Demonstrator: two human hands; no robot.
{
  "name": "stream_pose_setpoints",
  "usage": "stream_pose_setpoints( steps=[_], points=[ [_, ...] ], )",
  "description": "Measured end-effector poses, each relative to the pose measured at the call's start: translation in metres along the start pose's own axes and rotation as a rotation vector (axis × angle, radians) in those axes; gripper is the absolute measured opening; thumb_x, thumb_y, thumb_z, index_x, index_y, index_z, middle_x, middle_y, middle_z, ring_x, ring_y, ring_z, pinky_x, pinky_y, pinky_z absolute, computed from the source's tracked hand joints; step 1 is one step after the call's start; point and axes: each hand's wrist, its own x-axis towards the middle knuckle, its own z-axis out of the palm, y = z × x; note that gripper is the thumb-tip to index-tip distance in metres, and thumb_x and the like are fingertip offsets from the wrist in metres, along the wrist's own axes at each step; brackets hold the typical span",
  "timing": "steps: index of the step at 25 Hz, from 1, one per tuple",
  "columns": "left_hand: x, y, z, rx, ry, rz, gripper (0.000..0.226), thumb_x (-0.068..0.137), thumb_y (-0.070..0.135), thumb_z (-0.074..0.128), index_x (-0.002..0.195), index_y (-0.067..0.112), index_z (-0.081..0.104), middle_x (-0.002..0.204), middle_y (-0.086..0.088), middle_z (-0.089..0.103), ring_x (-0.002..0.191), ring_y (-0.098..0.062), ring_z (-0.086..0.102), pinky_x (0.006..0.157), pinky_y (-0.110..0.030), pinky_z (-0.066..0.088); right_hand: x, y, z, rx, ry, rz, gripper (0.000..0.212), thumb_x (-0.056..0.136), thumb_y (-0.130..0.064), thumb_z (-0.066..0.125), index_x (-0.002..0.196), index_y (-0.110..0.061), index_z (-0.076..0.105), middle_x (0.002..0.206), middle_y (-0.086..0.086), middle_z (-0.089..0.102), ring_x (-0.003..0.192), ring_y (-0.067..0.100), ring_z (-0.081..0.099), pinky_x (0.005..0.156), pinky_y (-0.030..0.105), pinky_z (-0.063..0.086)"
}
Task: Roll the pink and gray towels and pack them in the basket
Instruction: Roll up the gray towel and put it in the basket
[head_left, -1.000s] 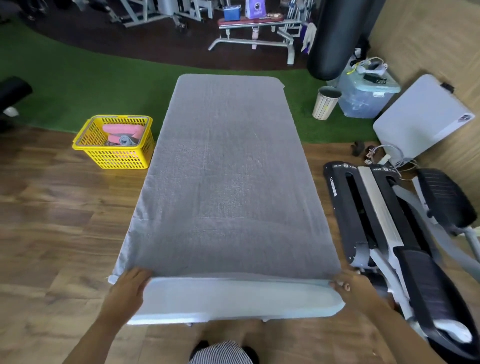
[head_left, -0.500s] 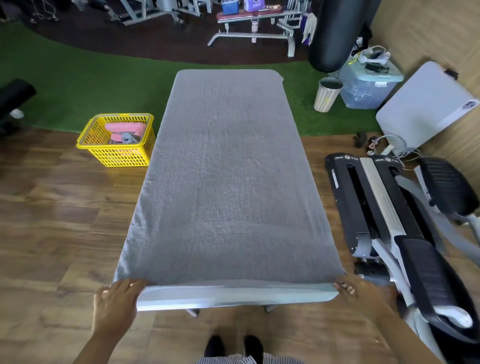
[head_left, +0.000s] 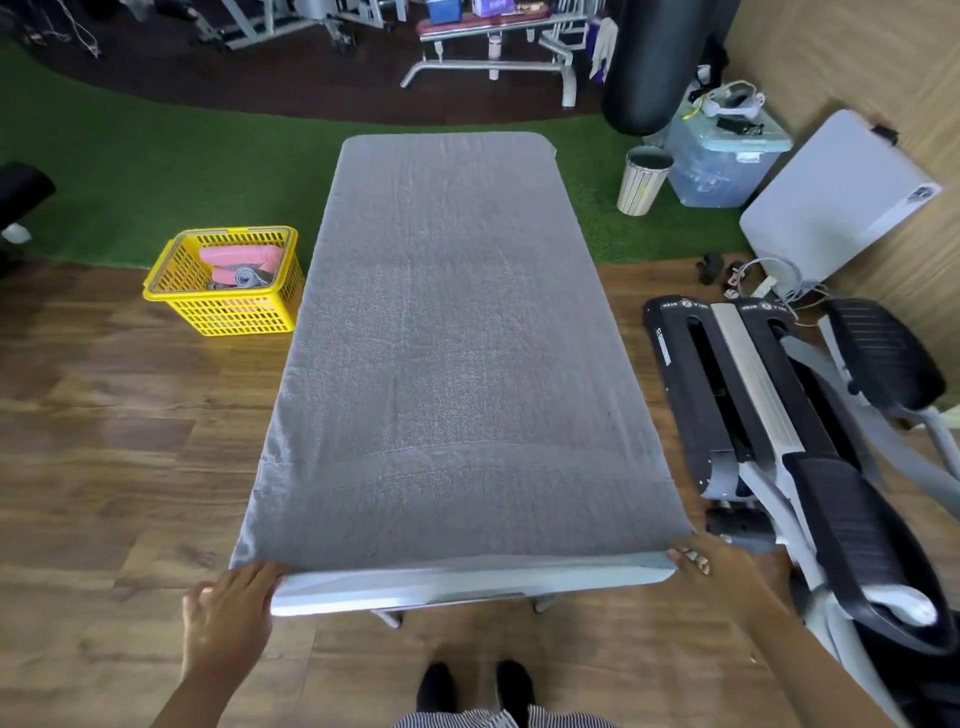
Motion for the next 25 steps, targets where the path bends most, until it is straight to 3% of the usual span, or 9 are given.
stream_pose_setpoints(
  steps=[8,11,13,16,20,25],
  points=[
    [0.016,-0.003,-0.002,-0.001,0.001,0.004,0.029,0.084,0.036,0.039,0.081,0.022,0.064,0.070,0.008,0.063,0.067,-0.020,0.066,0.076,-0.048,0.037,0.006,-0.006,0.002,0.010,0.027,0.088,0.011,0.080,-0.012,0.069,0.083,-0.019,0.060,0.079,0.004,0.065,0.068,0.018,0.058,0.062,0.027,0.039],
    [0.022,-0.007,0.004,0.002,-0.037,-0.043,0.037,0.083,0.041,0.037,0.085,0.020,0.068,0.073,0.009,0.068,0.071,-0.018,0.068,0.080,-0.044,0.035,0.006,-0.012,0.005,0.013,0.053,0.084,0.011,0.081,-0.009,0.067,0.080,-0.014,0.057,0.070,0.005,0.061,0.062,0.017,0.055,0.055,0.025,0.039],
    [0.026,-0.003,0.007,-0.003,-0.051,-0.065,0.037,0.084,0.040,0.039,0.089,0.020,0.069,0.080,0.007,0.069,0.078,-0.019,0.068,0.083,-0.043,0.036,0.007,-0.014,0.011,0.001,0.076,0.074,0.011,0.081,-0.007,0.066,0.079,-0.012,0.056,0.070,0.003,0.058,0.060,0.018,0.055,0.056,0.031,0.043],
    [0.026,0.009,0.005,-0.030,0.022,-0.012,0.023,0.081,0.021,0.044,0.084,0.019,0.067,0.085,0.005,0.065,0.076,-0.023,0.065,0.083,-0.044,0.035,0.006,-0.012,0.020,-0.037,0.139,0.022,0.013,0.078,-0.004,0.069,0.078,-0.012,0.059,0.080,0.001,0.056,0.059,0.022,0.054,0.059,0.037,0.048],
    [0.020,0.013,0.007,-0.070,0.106,0.204,0.030,0.073,0.001,0.043,0.086,0.017,0.065,0.090,0.002,0.065,0.079,-0.022,0.067,0.085,-0.042,0.037,-0.002,-0.003,0.025,-0.071,0.175,-0.021,0.002,0.080,-0.005,0.068,0.082,-0.005,0.068,0.097,0.002,0.058,0.069,0.024,0.058,0.066,0.036,0.048],
    [0.016,0.016,0.009,-0.118,0.087,0.182,0.029,0.080,0.026,0.042,0.089,0.016,0.067,0.093,0.002,0.066,0.090,-0.019,0.061,0.093,-0.041,0.034,-0.015,0.002,0.034,-0.106,0.139,-0.040,0.018,0.081,-0.004,0.065,0.098,-0.005,0.069,0.106,0.002,0.062,0.075,0.021,0.060,0.074,0.034,0.051]
  ],
)
